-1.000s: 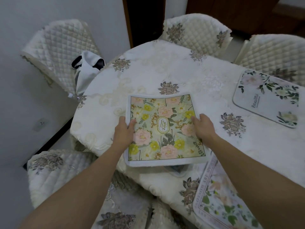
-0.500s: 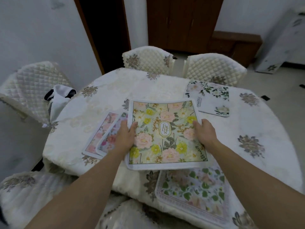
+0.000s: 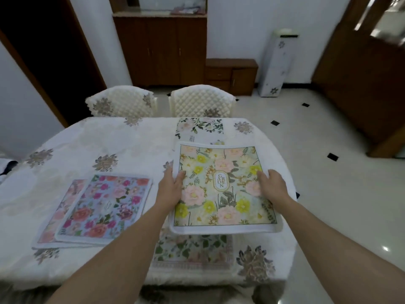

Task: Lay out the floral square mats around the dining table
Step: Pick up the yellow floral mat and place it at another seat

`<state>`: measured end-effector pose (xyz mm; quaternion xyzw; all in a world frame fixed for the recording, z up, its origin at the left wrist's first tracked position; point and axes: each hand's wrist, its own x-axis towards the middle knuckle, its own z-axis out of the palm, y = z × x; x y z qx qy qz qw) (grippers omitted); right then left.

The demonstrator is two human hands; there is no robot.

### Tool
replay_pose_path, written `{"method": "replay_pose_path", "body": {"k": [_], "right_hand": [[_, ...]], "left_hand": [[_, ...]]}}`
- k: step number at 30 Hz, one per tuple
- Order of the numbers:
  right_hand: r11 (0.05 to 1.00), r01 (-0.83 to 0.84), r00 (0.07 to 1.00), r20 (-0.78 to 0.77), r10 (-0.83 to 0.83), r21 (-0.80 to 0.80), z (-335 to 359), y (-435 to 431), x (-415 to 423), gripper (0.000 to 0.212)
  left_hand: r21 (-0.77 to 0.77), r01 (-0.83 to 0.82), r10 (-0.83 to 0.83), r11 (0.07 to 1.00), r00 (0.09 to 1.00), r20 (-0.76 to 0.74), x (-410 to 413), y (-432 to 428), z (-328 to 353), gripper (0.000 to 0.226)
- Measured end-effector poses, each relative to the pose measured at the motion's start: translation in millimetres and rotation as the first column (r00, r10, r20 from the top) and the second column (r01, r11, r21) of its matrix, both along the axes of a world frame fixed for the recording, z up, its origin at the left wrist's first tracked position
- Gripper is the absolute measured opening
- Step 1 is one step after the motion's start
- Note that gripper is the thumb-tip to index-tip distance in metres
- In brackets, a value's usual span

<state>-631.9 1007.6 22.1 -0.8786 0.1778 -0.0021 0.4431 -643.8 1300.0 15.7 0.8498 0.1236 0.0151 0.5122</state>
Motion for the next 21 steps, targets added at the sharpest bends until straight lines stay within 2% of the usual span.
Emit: {"method": "replay_pose_path", "body": {"k": [5, 12, 21], "right_hand": [[0.981, 0.196, 0.98, 0.024, -0.196, 0.004, 12, -46, -41, 0.038], [0.914, 0.406, 0.913, 0.035, -0.406, -0.004, 20, -113, -98, 0.037], [0.838, 0.546, 0.837, 0.029, -0.546, 0.006, 5, -191, -147, 0.038]], "left_hand": [[0.006, 0.167, -0.168, 0.986, 0.985, 0.041, 12, -52, 0, 0.033], [0.003, 0.353, -0.353, 0.936, 0.935, 0.043, 10, -129, 4, 0.036], [0.034, 0.506, -0.507, 0.862, 0.86, 0.048, 3, -223, 3, 0.033]]}}
